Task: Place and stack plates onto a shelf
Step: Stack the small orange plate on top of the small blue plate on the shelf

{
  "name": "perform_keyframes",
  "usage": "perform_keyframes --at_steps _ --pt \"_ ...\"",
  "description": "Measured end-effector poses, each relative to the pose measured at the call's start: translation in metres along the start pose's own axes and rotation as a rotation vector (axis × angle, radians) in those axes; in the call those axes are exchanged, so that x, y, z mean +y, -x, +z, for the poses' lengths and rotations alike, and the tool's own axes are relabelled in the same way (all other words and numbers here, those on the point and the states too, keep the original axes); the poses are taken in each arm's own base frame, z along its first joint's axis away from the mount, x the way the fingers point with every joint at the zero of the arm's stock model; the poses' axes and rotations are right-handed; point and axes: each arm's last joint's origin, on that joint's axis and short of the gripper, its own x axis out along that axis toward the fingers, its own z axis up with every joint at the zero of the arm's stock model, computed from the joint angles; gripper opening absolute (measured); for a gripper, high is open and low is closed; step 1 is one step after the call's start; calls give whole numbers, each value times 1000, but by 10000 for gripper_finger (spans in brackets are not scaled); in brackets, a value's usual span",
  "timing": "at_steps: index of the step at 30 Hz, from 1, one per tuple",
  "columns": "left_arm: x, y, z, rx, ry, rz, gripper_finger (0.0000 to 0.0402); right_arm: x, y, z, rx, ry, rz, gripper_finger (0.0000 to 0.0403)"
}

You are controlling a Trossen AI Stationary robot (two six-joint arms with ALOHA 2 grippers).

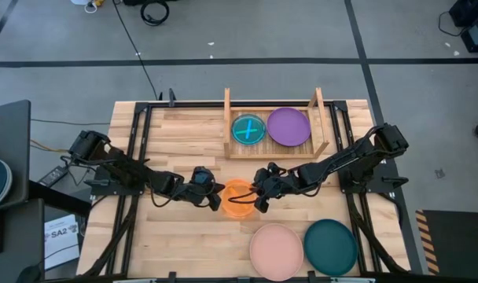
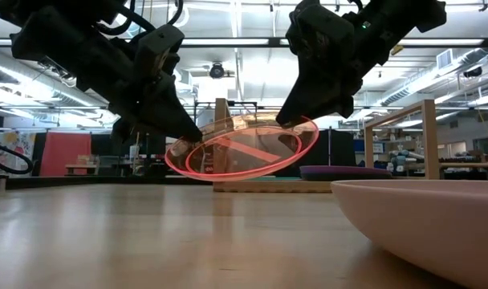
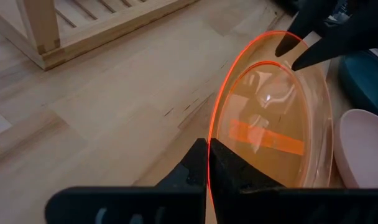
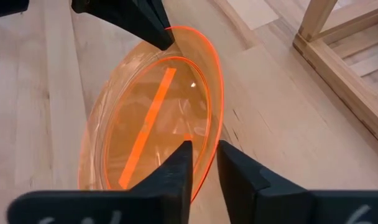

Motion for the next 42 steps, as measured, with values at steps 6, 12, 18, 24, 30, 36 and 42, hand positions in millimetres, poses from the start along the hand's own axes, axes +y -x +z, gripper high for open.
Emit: perform_keyframes --at_steps 6,12,18,24,30,36,42 --pt "0 0 0 1 0 0 9 0 0 0 -1 -3 -5 44" --pt "0 0 0 1 2 -2 9 -1 0 0 0 -2 -11 18" --pt "-1 0 0 6 -9 -12 33 0 0 1 -9 -5 -5 10" --pt "-1 0 0 1 -20 -11 95 -3 -1 2 -5 -8 -7 9" --pt "-1 0 -1 25 -22 -29 135 -19 -6 7 41 -10 -27 9" --pt "-2 0 -1 29 -21 -33 146 -48 -13 14 119 -3 -84 8" --pt "-2 0 -1 30 -21 -33 146 -71 -11 29 147 -12 -23 8"
